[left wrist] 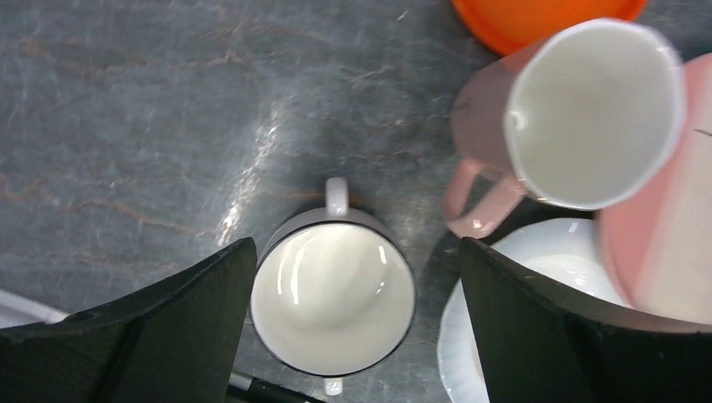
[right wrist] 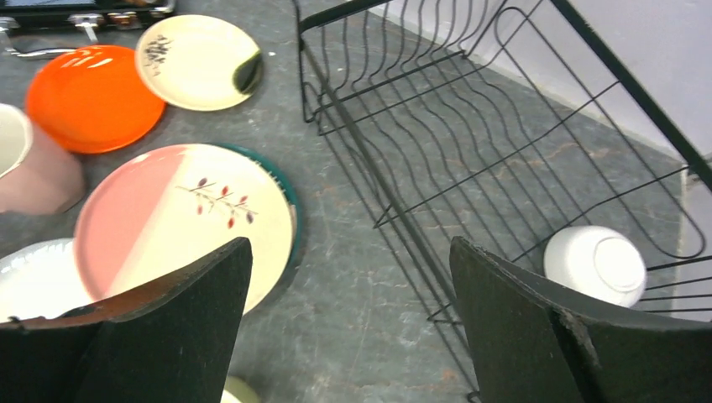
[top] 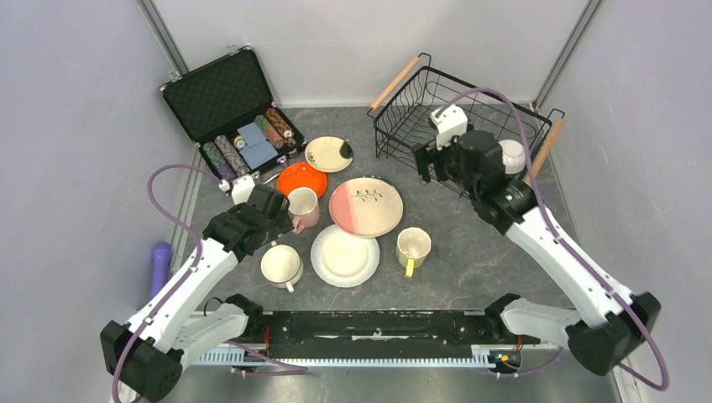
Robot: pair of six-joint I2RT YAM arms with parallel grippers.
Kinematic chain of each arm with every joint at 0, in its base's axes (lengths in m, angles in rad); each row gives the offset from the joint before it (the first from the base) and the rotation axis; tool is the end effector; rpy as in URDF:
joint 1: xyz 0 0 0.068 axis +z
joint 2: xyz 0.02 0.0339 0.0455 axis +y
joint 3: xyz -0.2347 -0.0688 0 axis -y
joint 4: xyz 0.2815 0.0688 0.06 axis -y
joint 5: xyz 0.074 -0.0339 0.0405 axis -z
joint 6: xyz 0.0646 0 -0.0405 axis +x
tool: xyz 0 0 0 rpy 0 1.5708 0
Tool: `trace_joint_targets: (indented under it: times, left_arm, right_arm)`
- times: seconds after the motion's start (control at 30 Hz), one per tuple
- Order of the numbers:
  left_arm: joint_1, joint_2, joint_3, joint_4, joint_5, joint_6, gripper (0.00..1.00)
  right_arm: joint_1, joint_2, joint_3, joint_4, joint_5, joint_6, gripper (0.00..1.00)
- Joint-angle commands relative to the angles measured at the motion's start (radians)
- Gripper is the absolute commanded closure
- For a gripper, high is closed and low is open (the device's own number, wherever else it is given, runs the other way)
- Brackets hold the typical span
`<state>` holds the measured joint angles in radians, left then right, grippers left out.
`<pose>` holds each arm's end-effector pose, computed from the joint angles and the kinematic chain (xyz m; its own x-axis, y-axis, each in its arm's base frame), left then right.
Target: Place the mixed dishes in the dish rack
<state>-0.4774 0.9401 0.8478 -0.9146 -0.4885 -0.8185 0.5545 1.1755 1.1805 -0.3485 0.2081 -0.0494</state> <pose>0.2248 -0.0822 0.2261 -0.6465 -0.3914 -0.6548 -0.4231 0.8982 -0.1192 0.2961 0.1677 0.3453 -0.2687 -0.2232 -0.9370 -0.3635 0.9244 -0.1160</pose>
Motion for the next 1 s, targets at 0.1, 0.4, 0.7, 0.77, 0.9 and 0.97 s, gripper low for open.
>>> trace_joint_targets:
  times: [0.1, 0.4, 0.7, 0.77, 0.9, 0.97]
  left_arm:
    - [0.03, -0.037, -0.13, -0.096, -0.055, -0.265, 0.1]
    - [0.039, -0.046, -0.234, -0.077, -0.049, -0.373, 0.2]
    - [0.039, 0.019, -0.35, 0.029, -0.006, -0.418, 0.58]
    - [0.039, 0.011, -0.362, 0.056, 0.0, -0.41, 0.76]
    - [0.039, -0.048, -0.418, 0.136, 0.018, -0.41, 0.81]
    - [0.039, -0.067, -0.435, 0.146, 0.019, -0.413, 0.81]
  right_arm:
    - [0.0, -0.187, -0.129, 0.003, -0.168, 0.074, 0.07]
    - [0.0, -0.253, -0.173, -0.007, -0.166, 0.058, 0.06]
    - [-0.001, -0.278, -0.203, 0.004, -0.15, 0.059, 0.06]
    - [0.0, -0.28, -0.205, 0.004, -0.154, 0.059, 0.06]
    - [-0.001, -0.289, -0.213, 0.01, -0.178, 0.058, 0.06]
    - [-0.001, -0.294, -0.217, 0.01, -0.179, 0.058, 0.06]
